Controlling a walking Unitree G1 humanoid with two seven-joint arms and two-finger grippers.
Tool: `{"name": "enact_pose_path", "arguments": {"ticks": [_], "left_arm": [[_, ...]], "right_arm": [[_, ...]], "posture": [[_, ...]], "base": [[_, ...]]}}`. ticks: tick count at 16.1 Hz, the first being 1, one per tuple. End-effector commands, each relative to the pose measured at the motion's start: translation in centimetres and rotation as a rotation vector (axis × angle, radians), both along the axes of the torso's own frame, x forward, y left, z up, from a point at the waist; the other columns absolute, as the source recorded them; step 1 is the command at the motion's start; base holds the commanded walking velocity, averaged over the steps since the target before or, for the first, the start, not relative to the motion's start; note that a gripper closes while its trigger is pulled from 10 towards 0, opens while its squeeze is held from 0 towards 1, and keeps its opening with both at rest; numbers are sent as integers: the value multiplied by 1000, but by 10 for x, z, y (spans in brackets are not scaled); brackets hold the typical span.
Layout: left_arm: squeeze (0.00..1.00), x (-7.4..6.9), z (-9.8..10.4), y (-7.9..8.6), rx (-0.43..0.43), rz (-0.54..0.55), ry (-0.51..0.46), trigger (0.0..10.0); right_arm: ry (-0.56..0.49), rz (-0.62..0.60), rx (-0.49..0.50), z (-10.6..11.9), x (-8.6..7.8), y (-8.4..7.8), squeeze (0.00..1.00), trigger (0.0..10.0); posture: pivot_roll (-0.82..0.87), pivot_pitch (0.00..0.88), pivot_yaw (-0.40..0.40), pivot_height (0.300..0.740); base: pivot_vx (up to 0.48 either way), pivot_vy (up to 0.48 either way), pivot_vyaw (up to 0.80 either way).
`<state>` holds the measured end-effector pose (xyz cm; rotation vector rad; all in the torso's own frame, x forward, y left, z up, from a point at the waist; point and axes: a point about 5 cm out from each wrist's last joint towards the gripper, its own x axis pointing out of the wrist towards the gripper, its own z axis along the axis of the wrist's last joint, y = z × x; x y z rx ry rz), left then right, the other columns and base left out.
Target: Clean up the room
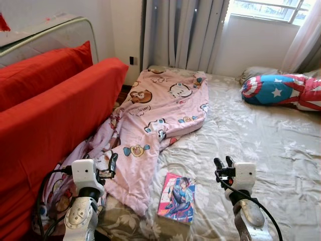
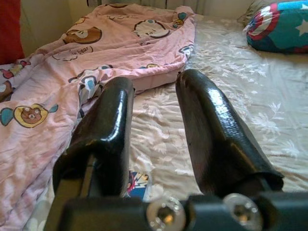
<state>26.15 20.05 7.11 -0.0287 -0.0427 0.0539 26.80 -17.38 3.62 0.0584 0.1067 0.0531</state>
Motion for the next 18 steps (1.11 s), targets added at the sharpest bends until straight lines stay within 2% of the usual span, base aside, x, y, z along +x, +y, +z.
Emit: {"name": "enact_pose_path", "arguments": {"ticks": [1,10,11,13,18], "left_arm": [[0,0,0,-2,3,-13,10,10000],[0,2,-4,-5,12,-39,49,10000],[0,1,-5,-4,17,-40,56,10000],[0,2,-5,-5,17,-43,59,10000],[0,3,-6,-8,29,-63,68,10000]], "right_arm": [[-16,-12,-5,3,0,-2,0,10000],[30,-3,-17,-1,3,2,0,10000],[32,10,-19,-1,4,5,0,10000],[5,14,-13,1,3,6,0,10000],[13,8,-10,0,4,6,0,10000]], "posture": [[15,0,-89,670],[20,0,-93,670],[19,0,-93,656],[23,0,-94,656],[25,0,-89,656]], "base": [[0,0,0],[0,0,0],[0,0,0],[0,0,0],[0,0,0]]}}
